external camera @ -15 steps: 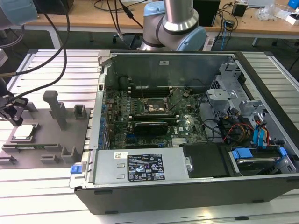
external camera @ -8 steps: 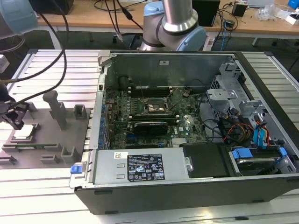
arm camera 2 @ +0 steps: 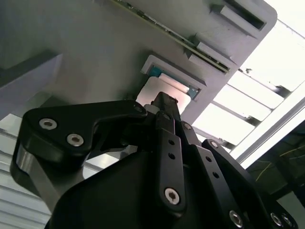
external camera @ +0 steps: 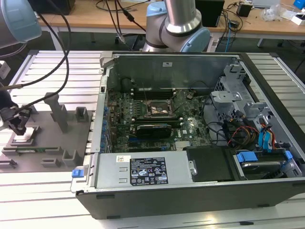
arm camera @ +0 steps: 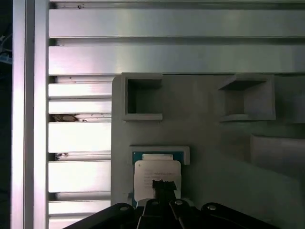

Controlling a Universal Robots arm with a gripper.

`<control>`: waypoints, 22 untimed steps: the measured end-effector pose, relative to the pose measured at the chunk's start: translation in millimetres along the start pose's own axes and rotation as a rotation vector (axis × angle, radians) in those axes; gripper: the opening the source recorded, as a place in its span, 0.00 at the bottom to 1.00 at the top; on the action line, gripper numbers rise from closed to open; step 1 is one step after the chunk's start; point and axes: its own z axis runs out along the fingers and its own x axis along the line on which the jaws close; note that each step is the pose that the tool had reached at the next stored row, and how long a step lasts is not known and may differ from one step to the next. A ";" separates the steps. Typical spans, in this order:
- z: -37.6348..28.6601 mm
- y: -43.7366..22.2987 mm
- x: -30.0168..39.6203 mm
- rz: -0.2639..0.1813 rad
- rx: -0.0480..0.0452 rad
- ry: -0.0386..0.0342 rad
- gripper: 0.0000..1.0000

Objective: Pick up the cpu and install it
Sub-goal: 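Pick up the cpu and move it towards the insertion slot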

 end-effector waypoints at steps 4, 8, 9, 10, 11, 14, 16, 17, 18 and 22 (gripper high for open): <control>3.5 0.2 0.0 -0.010 -0.0003 0.0005 0.11; 6.4 2.9 0.2 -0.012 -0.0004 0.0005 0.11; 6.9 3.5 0.2 -0.012 -0.0004 0.0004 0.11; 6.8 3.5 0.2 -0.012 -0.0003 0.0006 0.11; 6.8 3.5 0.2 -0.012 -0.0001 0.0007 0.11; 6.8 3.6 0.2 -0.012 0.0000 0.0007 0.11; 6.8 3.6 0.2 -0.012 0.0001 0.0006 0.17; 6.8 3.6 0.2 -0.012 0.0002 0.0006 0.24; 6.8 3.6 0.2 -0.012 0.0002 0.0006 0.30; 6.8 3.6 0.2 -0.012 0.0004 0.0006 0.48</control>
